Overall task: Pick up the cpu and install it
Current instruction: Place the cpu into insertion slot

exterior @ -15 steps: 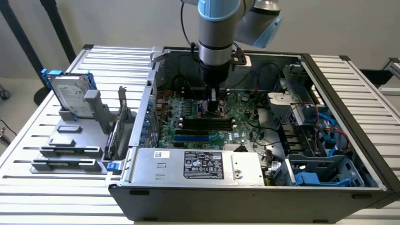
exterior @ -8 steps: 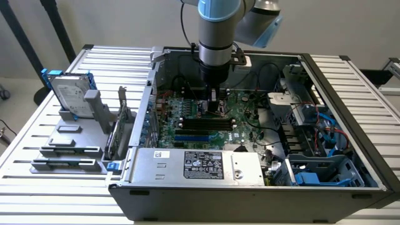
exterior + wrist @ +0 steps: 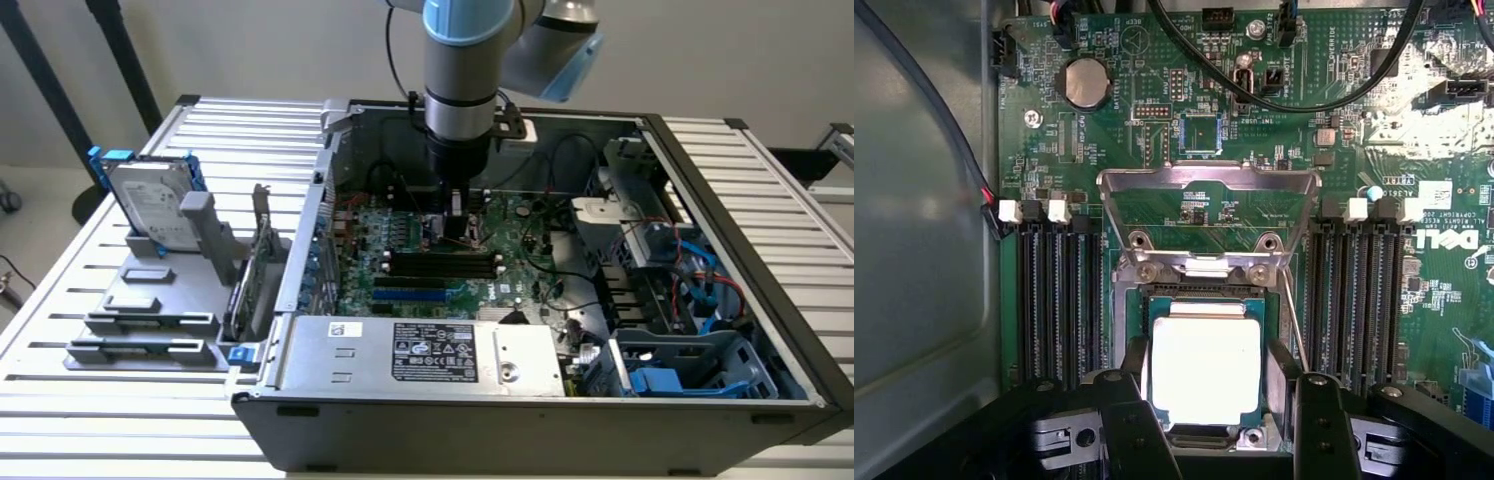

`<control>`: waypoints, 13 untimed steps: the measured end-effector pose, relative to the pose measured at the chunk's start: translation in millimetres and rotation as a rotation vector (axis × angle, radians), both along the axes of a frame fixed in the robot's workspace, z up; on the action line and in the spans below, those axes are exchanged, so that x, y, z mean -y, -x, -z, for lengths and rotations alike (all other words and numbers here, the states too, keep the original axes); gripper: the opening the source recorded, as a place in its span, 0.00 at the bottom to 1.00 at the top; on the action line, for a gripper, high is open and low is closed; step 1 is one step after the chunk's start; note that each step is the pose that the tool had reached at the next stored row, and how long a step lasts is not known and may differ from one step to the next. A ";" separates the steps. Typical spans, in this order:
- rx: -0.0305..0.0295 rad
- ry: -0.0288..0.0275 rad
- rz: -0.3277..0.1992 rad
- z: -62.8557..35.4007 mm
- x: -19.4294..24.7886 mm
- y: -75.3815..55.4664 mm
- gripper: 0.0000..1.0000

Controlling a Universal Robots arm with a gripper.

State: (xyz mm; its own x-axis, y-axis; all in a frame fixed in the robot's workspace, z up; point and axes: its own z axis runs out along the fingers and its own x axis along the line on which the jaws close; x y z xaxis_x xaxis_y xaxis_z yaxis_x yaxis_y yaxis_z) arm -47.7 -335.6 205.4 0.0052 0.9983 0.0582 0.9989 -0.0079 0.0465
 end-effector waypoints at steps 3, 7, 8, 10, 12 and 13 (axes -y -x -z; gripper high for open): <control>0.0001 0.0044 0.000 0.5 -0.9 0.0 0.55; 0.0000 0.0086 0.001 1.1 -3.1 0.0 0.55; 0.0000 0.0096 0.001 1.4 -3.6 0.0 0.55; 0.0001 0.0110 0.001 2.2 -4.4 0.0 0.55; 0.0001 0.0118 0.001 3.0 -4.5 -0.1 0.55; 0.0001 0.0124 0.001 3.4 -4.5 0.0 0.55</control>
State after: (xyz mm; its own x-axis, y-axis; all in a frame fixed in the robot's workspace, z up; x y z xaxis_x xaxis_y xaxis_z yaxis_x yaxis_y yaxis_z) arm -47.7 -331.1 202.0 0.0059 0.9989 0.0458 0.9989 -0.0081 0.0466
